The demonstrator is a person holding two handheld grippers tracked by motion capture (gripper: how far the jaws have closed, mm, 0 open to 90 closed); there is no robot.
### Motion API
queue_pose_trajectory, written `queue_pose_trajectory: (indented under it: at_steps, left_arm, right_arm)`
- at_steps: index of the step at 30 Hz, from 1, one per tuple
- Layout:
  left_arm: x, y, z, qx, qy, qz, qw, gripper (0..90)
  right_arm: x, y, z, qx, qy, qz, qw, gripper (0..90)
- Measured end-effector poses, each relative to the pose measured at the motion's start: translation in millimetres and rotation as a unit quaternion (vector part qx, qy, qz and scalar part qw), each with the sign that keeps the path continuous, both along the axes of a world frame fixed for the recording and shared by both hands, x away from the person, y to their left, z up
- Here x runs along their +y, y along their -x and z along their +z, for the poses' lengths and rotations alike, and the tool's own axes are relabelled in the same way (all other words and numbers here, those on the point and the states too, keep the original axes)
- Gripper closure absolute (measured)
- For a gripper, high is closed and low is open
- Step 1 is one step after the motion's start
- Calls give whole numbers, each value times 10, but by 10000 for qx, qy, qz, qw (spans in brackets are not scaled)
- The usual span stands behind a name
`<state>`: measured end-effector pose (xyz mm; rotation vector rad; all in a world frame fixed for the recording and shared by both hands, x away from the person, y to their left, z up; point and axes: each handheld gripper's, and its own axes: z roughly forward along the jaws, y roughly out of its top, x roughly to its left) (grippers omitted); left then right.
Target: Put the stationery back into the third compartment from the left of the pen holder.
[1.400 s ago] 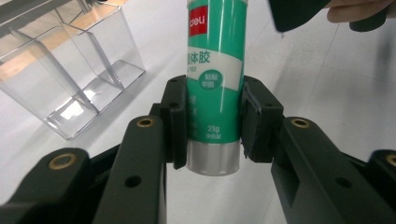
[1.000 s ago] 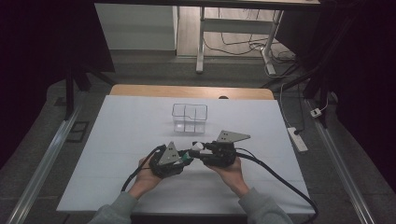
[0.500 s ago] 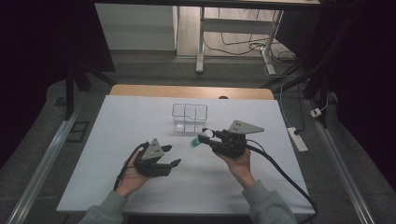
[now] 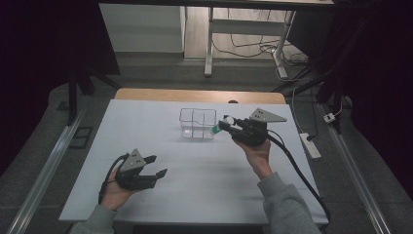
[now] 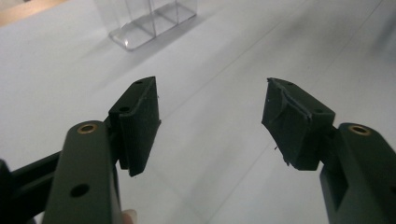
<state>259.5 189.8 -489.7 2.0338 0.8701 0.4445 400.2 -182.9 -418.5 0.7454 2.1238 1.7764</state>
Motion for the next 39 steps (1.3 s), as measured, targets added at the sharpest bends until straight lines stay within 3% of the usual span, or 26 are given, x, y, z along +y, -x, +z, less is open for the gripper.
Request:
queue_pose_trajectory:
  at_steps: [5,10,16,21,24,27,29,35,39]
  left_arm:
    - [200,64,-60,71,-51,137,9999,345]
    - [392,69,-123,159,47,373,9992,338]
    - [452,21,-163,217,28,396,9990,319]
    - [469,11,-209,270,6,416,9988,318]
    - [462,3,-223,294,-16,408,9987,315]
    - [469,4,-222,289,-16,404,9988,311]
    - [479,5,-222,295,8,425,9987,311]
    - [481,10,-233,320,4,437,9985,309]
    - [475,13,-249,350,-23,437,9984,309]
  right_arm:
    - [83,-211,20,66,65,-138,9999,641]
    - [154,-436,-6,173,160,-323,9992,641]
    - [194,-689,-160,395,253,-601,9971,640]
    - [247,-792,-270,516,257,-603,9965,639]
    - [284,-812,-309,542,259,-557,9966,631]
    - [301,-802,-318,515,250,-510,9971,505]
    - [301,-766,-300,465,343,-527,9969,472]
    - [265,-580,-226,279,518,-313,9978,420]
    - [210,-419,-238,295,596,-167,9976,407]
